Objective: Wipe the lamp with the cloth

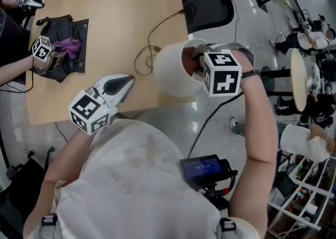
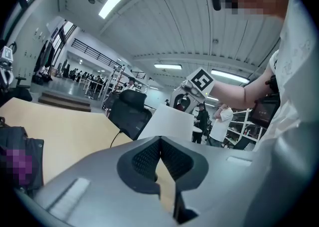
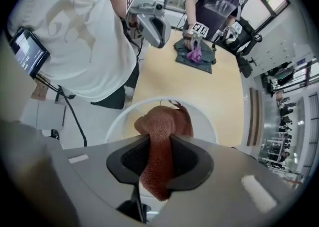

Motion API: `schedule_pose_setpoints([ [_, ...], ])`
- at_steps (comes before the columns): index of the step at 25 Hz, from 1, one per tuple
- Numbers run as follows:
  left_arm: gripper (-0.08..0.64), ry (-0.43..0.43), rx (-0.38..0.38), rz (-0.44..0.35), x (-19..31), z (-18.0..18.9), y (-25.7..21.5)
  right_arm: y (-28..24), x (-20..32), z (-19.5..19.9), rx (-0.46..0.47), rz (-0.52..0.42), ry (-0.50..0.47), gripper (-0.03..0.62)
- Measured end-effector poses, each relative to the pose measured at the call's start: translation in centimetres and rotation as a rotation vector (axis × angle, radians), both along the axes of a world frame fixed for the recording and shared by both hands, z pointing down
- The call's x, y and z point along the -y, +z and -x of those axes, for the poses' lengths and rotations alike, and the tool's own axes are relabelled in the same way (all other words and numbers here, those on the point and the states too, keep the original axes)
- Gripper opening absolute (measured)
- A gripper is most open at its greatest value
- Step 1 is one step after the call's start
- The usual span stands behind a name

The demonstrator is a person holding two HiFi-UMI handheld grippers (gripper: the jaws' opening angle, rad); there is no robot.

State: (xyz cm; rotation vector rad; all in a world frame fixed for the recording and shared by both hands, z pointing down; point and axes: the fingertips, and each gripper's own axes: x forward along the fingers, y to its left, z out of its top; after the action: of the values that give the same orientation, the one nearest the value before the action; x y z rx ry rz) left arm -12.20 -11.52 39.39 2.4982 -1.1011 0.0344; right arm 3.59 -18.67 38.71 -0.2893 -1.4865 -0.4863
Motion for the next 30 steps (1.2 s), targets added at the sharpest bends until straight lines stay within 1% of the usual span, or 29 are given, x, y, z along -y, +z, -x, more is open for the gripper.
schedule_pose_setpoints([
  [2,0.002,0.004,0.001,0.0,-0.1,0.0,0.1,-0.5,0.6,1.2,0.086,-0.036,0.023,0.118],
  [3,0.002,0.008,0.002,0.001,-0.1,0.0,0.1,-0.9,1.0,1.3,0.104,-0.071,0.032,0.118],
  [4,0.002,0.014,0.003,0.002,-0.1,-0.2,0.1,-1.1,1.5,1.0,0.097,-0.114,0.035,0.118],
  [5,0.002,0.02,0.003,0.002,-0.1,-0.4,0.1,-1.3,1.9,0.4,0.069,-0.156,0.031,0.118],
  [7,0.002,0.029,-0.003,-0.003,0.2,-0.6,-0.3,-1.7,2.6,-1.1,-0.009,-0.214,0.005,0.118],
  [9,0.002,0.023,-0.008,-0.018,1.2,-0.3,-0.9,-2.4,3.3,-1.4,-0.051,-0.224,-0.027,0.118],
  [11,0.002,0.027,-0.009,-0.013,1.7,0.0,-1.0,-2.9,3.3,-0.6,-0.017,-0.194,-0.016,0.118],
  [13,0.002,0.072,-0.013,0.019,1.2,-0.8,-0.3,-3.1,2.1,-0.6,0.054,-0.152,0.054,0.118],
  [15,0.002,0.124,-0.019,0.034,0.8,-1.9,0.6,-3.5,1.4,-1.4,0.125,-0.147,0.142,0.12],
  [17,0.002,0.171,-0.019,0.025,0.8,-2.6,1.0,-4.6,1.4,-2.2,0.216,-0.176,0.236,0.118],
  [20,0.002,0.234,-0.009,0.014,0.5,-3.2,1.1,-6.6,0.6,-2.9,0.382,-0.202,0.379,0.118],
  [22,0.002,0.27,-0.004,0.01,-0.1,-3.5,0.9,-7.8,-0.6,-3.4,0.484,-0.209,0.456,0.12],
  [26,0.002,0.339,0.002,-0.002,-1.1,-4.3,0.4,-9.9,-3.1,-4.9,0.693,-0.26,0.613,0.12],
  [30,0.002,0.399,0.009,-0.004,-1.5,-5.7,0.6,-10.8,-4.7,-7.5,0.885,-0.293,0.772,0.118],
])
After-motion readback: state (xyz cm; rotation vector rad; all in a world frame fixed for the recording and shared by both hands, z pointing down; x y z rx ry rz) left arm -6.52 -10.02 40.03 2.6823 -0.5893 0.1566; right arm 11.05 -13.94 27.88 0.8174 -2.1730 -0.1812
